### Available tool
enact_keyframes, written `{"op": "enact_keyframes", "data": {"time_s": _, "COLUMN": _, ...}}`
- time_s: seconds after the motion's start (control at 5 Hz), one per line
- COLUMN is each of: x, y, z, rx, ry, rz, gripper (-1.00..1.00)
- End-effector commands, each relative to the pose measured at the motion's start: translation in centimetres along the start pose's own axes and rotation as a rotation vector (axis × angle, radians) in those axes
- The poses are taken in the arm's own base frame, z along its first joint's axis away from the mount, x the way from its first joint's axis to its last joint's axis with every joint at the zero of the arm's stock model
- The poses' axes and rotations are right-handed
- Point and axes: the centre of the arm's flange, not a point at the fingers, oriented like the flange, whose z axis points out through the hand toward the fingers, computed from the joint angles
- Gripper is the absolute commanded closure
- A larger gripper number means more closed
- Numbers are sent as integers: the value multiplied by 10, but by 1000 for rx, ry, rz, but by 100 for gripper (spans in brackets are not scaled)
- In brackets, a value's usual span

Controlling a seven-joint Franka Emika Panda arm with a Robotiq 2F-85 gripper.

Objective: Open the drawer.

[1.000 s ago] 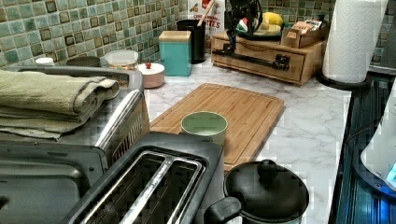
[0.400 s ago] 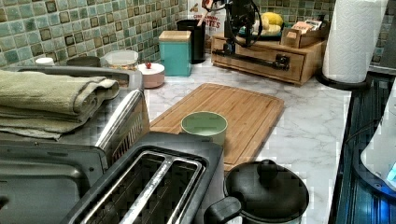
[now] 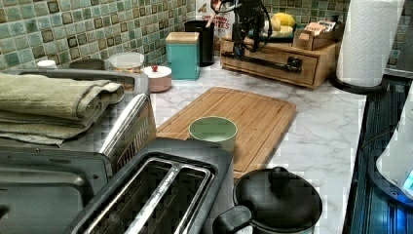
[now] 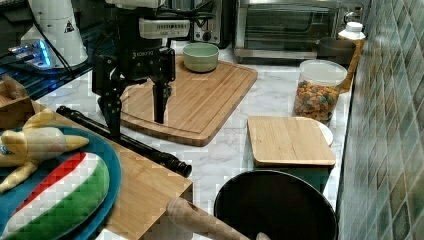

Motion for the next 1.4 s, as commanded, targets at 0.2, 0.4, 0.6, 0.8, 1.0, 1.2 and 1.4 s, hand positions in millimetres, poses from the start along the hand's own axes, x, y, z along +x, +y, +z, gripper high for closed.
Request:
{"op": "enact_keyframes", "data": {"time_s": 0.2, "x": -15, "y": -8, "z": 52, "rx": 40, "ry": -18, "rz": 4, "gripper": -100}}
{"op": "enact_keyframes", "data": {"time_s": 0.4, "x": -21, "y": -2, "z": 60, "rx": 10, "ry": 1, "rz": -32, "gripper": -100}}
{"op": "enact_keyframes", "data": {"time_s": 0.6, "x": -14, "y": 1, "z": 68, "rx": 28, "ry": -14, "rz": -73, "gripper": -100}}
{"op": "enact_keyframes", "data": {"time_s": 0.8, "x": -14, "y": -14, "z": 69, "rx": 50, "ry": -46, "rz": -66, "gripper": -100}}
{"op": "enact_keyframes", "data": {"time_s": 1.0, "x": -10, "y": -43, "z": 46, "rx": 38, "ry": -113, "rz": -35, "gripper": -100}}
{"op": "enact_keyframes", "data": {"time_s": 1.2, "x": -16, "y": -70, "z": 41, "rx": 85, "ry": -100, "rz": -69, "gripper": -100}}
{"op": "enact_keyframes", "data": {"time_s": 1.4, "x": -22, "y": -108, "z": 40, "rx": 112, "ry": -80, "rz": -99, "gripper": -100}}
